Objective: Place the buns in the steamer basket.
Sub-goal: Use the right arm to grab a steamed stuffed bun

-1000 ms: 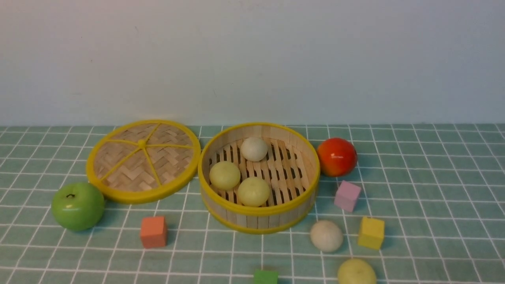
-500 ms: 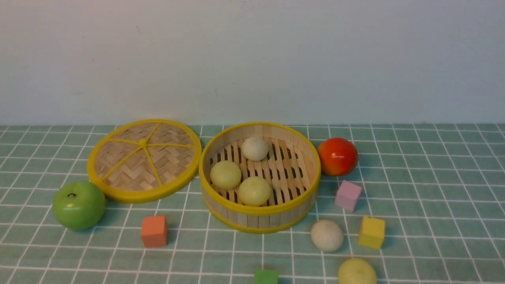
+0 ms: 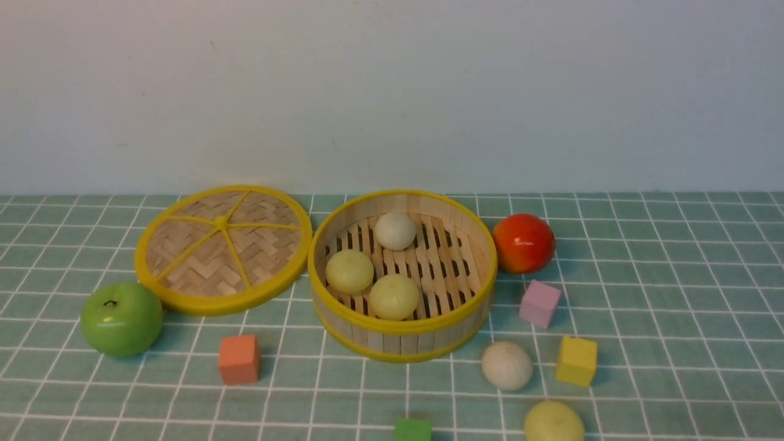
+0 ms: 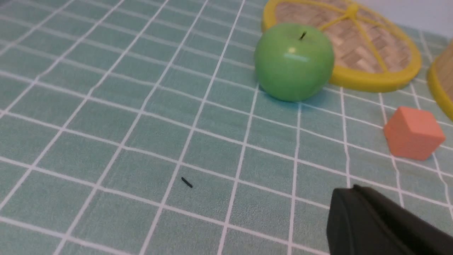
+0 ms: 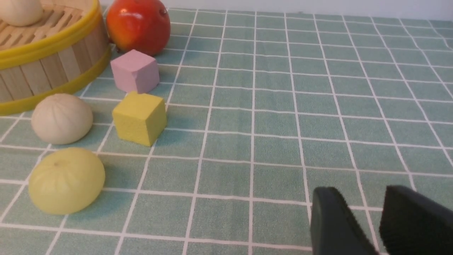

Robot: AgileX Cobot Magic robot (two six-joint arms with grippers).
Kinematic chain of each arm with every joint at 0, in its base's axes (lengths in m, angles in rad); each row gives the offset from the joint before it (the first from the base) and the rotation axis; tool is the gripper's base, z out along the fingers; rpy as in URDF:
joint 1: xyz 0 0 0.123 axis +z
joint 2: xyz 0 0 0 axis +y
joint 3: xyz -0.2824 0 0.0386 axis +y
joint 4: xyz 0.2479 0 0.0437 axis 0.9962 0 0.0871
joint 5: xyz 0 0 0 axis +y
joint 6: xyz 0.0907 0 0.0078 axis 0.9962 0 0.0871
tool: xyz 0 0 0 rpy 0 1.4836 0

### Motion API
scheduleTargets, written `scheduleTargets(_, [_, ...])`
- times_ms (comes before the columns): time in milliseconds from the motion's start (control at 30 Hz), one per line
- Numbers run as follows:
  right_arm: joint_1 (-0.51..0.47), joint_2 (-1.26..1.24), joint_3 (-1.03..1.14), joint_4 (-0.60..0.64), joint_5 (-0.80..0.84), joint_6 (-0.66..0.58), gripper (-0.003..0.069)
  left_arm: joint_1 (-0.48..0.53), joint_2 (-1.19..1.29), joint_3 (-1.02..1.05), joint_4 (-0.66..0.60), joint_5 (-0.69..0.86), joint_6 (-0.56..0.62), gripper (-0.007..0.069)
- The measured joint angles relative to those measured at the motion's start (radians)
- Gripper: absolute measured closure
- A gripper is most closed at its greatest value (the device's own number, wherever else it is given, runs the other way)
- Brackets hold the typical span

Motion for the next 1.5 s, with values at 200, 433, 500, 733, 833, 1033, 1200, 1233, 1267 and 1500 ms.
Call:
scheduleTargets(200, [0.0,0.0,0.0,0.0,0.0,0.0,0.0419,0.024,0.0,0.006,-0.013,-0.098,0.0,0.0638])
scheduleTargets(433, [0.0,0.0,0.0,0.0,0.0,0.0,0.0419,0.024,0.0,0.006,-0.016,-0.099,0.0,0.0638])
scheduleTargets(500, [0.0,0.0,0.0,0.0,0.0,0.0,0.0419,0.024,0.0,0.006,-0.016,-0.099,0.0,0.0638])
scheduleTargets(733, [0.0,0.0,0.0,0.0,0.0,0.0,0.0419,0.024,0.0,0.007,-0.016,-0.098,0.0,0.0638])
scheduleTargets(833, [0.0,0.0,0.0,0.001,-0.003,0.0,0.0419,0.024,0.0,0.007,-0.016,-0.098,0.0,0.0636])
scheduleTargets(1033, [0.0,0.0,0.011,0.005,-0.106,0.001,0.0419,0.024,0.0,0.009,-0.016,-0.098,0.0,0.0633])
scheduleTargets(1200, [0.0,0.0,0.011,0.005,-0.301,0.098,0.0419,0.024,0.0,0.009,-0.016,-0.097,0.0,0.0627])
scheduleTargets(1233, [0.0,0.0,0.011,0.005,-0.339,0.129,0.0419,0.024,0.0,0.009,-0.016,-0.097,0.0,0.0627])
scheduleTargets(1267, [0.0,0.0,0.011,0.005,-0.378,0.156,0.0419,0.024,0.0,0.009,-0.016,-0.097,0.0,0.0627])
scheduleTargets(1500, [0.0,0.0,-0.005,0.04,-0.544,0.262,0.0419,0.024,0.0,0.009,-0.016,-0.097,0.0,0.0621])
